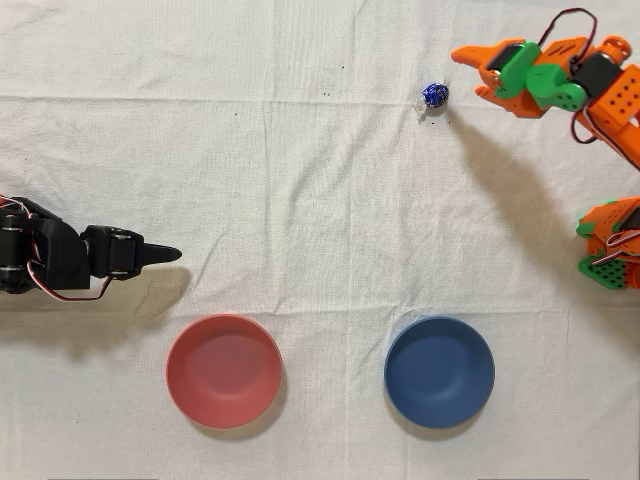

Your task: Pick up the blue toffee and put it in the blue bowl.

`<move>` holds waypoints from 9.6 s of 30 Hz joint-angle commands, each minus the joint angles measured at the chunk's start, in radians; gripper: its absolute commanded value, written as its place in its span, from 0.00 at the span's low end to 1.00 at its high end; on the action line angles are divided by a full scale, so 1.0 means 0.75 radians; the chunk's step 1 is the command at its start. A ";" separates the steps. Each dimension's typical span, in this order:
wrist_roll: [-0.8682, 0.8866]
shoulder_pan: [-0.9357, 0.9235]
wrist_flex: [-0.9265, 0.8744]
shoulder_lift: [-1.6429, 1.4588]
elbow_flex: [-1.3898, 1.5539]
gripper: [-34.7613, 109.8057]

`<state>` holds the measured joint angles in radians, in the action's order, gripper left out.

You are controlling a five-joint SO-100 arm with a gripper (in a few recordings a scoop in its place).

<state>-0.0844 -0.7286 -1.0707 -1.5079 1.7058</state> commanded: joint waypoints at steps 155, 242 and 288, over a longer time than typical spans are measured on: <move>-0.112 1.851 -0.235 0.121 -0.368 0.35; -0.086 1.080 0.299 -2.344 1.847 0.24; -0.025 1.031 -0.012 -2.344 1.892 0.24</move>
<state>-0.0905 0.0307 -1.0615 -3.2689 3.1431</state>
